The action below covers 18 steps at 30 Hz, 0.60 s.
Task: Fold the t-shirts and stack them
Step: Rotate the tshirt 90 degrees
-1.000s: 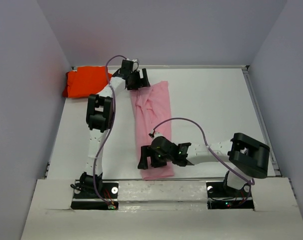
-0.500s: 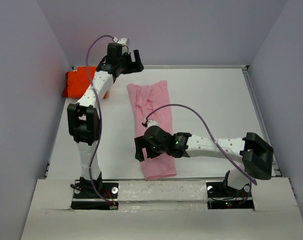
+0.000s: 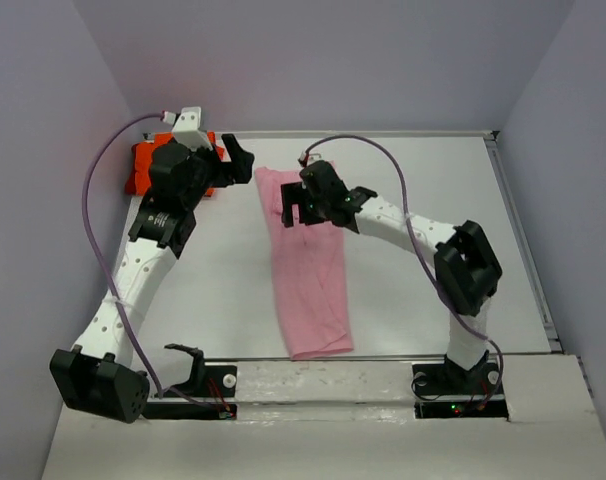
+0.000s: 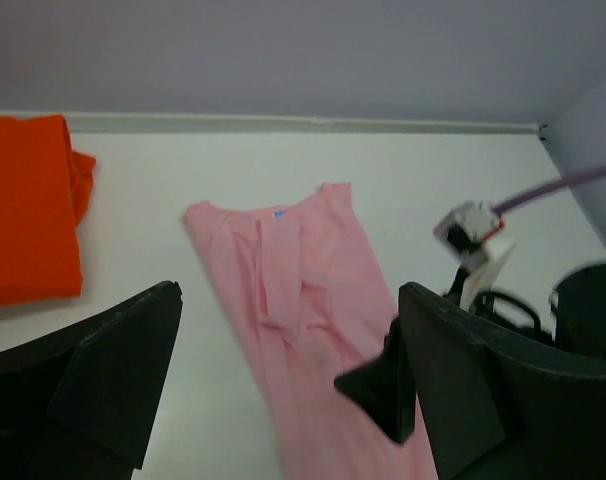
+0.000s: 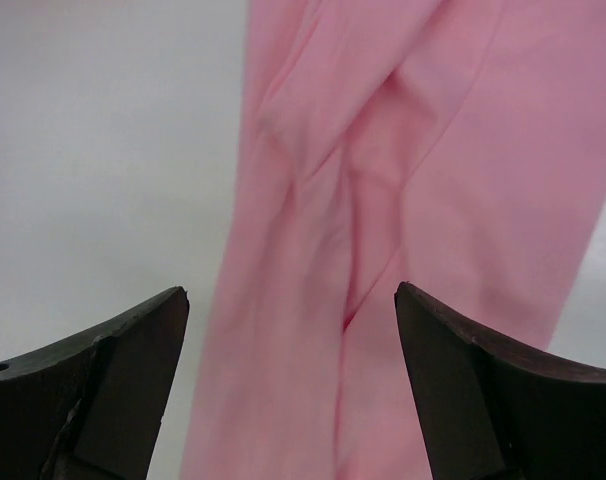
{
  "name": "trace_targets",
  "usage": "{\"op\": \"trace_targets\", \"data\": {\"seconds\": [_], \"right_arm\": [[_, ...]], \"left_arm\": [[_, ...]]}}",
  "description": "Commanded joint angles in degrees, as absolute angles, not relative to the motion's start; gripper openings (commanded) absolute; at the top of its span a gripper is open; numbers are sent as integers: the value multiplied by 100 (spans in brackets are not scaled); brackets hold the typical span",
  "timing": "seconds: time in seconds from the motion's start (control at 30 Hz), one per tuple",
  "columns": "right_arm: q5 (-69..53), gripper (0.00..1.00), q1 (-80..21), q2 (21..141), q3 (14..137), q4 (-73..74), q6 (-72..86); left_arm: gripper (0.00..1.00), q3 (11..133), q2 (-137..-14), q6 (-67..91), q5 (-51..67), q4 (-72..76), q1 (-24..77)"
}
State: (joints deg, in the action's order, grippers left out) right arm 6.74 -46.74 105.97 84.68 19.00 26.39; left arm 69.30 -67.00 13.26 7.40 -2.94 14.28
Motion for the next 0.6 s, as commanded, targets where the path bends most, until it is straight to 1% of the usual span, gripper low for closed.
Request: {"op": "trace_targets", "data": {"seconds": [0.0,0.03,0.1,0.13,0.17,0.23,0.3,0.4,0.47,0.57], "right_arm": [[316,89,-4053,11729,9823,1811,2031],[264,89,-3895,12003,10444,1837,1874],[63,89,-3754,12539,11097,1986,1732],[-8,89,-3701,13047,11414,2004,1575],[-165,89,-3604,13278,11896,1995,1486],[-316,89,-3525,13744,12373,2030,1354],[-596,89,-3454,14219,12759,1917,1248],[-992,89,-3401,14641,13043,1820,1301],[-1395,89,-3401,14686,12965,1487,1458],[-1643,89,-3401,14739,12832,1178,1756]], "left_arm": [[99,6092,-6225,1073,247,360,1520],[99,5986,-6153,1055,194,413,1573],[99,5836,-6161,1011,132,527,1617],[99,5836,-6239,1054,193,510,1617],[99,5766,-6301,1089,306,562,1591],[99,5835,-6598,1238,762,484,1503],[99,5880,-6680,1257,843,430,1468],[99,5810,-6645,1292,905,501,1389],[99,5810,-6592,1213,809,466,1389],[99,5853,-6592,1152,695,405,1371]]}}
